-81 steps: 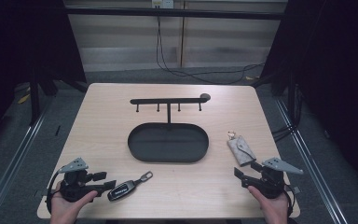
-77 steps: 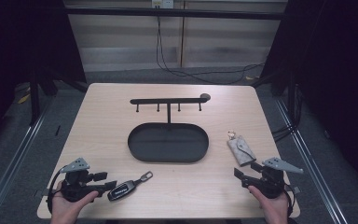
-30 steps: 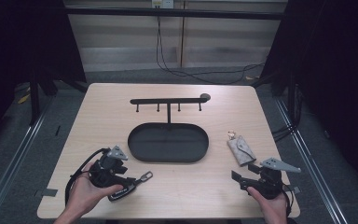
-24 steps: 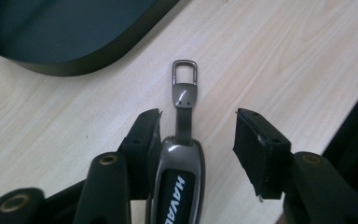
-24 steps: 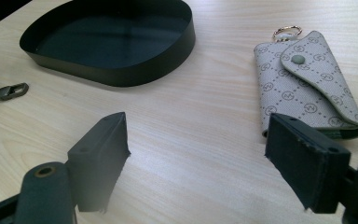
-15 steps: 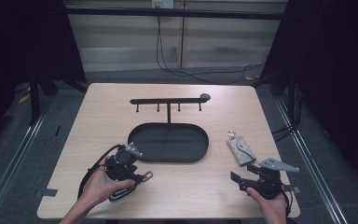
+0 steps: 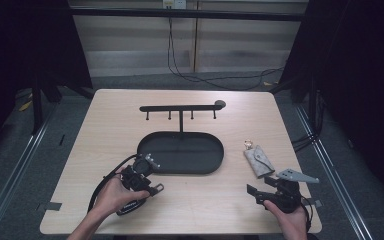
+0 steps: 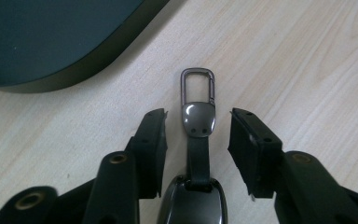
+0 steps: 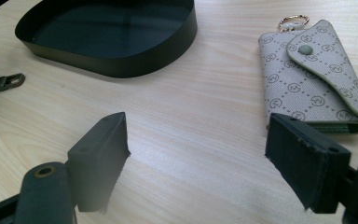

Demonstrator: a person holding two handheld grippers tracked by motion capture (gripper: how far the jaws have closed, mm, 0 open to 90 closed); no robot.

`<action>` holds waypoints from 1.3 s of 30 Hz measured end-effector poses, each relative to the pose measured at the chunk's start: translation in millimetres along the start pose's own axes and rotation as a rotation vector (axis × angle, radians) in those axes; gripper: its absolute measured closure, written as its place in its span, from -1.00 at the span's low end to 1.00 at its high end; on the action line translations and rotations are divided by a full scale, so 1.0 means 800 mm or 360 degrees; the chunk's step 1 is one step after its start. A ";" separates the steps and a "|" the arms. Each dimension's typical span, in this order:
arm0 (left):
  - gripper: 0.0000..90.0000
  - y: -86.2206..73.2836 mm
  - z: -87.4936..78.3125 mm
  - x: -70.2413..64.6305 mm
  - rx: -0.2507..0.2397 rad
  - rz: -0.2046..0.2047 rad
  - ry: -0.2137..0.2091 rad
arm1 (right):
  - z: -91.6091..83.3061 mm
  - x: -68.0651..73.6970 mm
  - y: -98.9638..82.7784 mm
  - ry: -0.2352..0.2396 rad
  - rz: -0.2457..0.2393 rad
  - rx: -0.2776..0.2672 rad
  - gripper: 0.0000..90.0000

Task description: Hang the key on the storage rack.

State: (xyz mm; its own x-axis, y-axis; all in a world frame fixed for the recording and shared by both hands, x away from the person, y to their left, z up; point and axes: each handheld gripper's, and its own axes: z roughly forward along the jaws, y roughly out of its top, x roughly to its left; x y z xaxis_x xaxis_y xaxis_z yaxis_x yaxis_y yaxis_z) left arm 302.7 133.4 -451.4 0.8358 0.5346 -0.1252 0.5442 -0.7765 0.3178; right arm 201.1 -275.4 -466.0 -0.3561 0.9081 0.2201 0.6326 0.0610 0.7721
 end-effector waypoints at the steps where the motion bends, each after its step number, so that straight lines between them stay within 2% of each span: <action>1: 0.30 0.000 0.000 0.000 0.0000 0.0000 0.0000 | 0.000 0.000 0.000 0.0000 0.0000 0.0000 -0.54; 6: 0.33 0.003 0.007 -0.001 0.0042 0.0040 -0.0029 | 0.000 0.001 0.000 -0.0001 -0.0005 0.0004 -0.53; 8: 0.33 0.003 0.009 0.000 0.0036 0.0024 -0.0015 | 0.000 0.001 0.000 0.0002 -0.0009 0.0005 -0.53; 13: 0.38 0.006 0.013 -0.001 0.0067 0.0045 -0.0005 | 0.000 0.000 0.000 0.0008 -0.0003 0.0006 -0.53; 15: 0.41 0.009 0.015 -0.002 0.0077 0.0063 0.0029 | 0.000 0.000 0.000 0.0012 0.0002 0.0005 -0.53; 16: 0.43 0.011 0.019 -0.003 0.0105 0.0081 0.0026 | 0.000 -0.001 -0.001 0.0021 0.0014 0.0003 -0.53; 21: 0.42 0.011 0.024 -0.007 0.0124 0.0103 0.0065 | 0.000 -0.001 -0.001 0.0019 0.0005 0.0014 -0.53; 23: 0.43 0.012 0.024 -0.009 0.0139 0.0138 0.0093 | 0.000 -0.001 -0.001 0.0020 0.0002 0.0018 -0.53; 27: 0.43 0.017 0.026 -0.010 0.0182 0.0129 0.0089 | 0.001 0.000 -0.001 0.0024 -0.0002 0.0021 -0.53; 31: 0.48 0.031 0.029 -0.010 0.0307 0.0106 0.0095 | 0.001 0.000 -0.001 0.0017 -0.0003 0.0024 -0.50; 34: 0.55 0.037 0.030 -0.012 0.0368 0.0138 0.0104 | 0.001 0.001 -0.001 0.0032 -0.0010 0.0037 -0.46; 36: 0.56 0.035 0.030 -0.012 0.0347 0.0113 0.0096 | 0.002 0.001 -0.001 0.0034 -0.0018 0.0040 -0.45; 39: 0.56 0.035 0.030 -0.011 0.0351 0.0119 0.0096 | 0.002 0.001 -0.001 0.0038 -0.0019 0.0039 -0.45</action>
State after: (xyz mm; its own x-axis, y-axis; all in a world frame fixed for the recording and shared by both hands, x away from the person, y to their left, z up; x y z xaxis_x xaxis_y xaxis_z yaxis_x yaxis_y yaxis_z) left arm 312.6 99.0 -463.6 0.8721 0.4867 -0.0507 0.4892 -0.8651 0.1106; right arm 201.2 -274.2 -467.2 -0.3797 0.8972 0.2256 0.6449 0.0819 0.7599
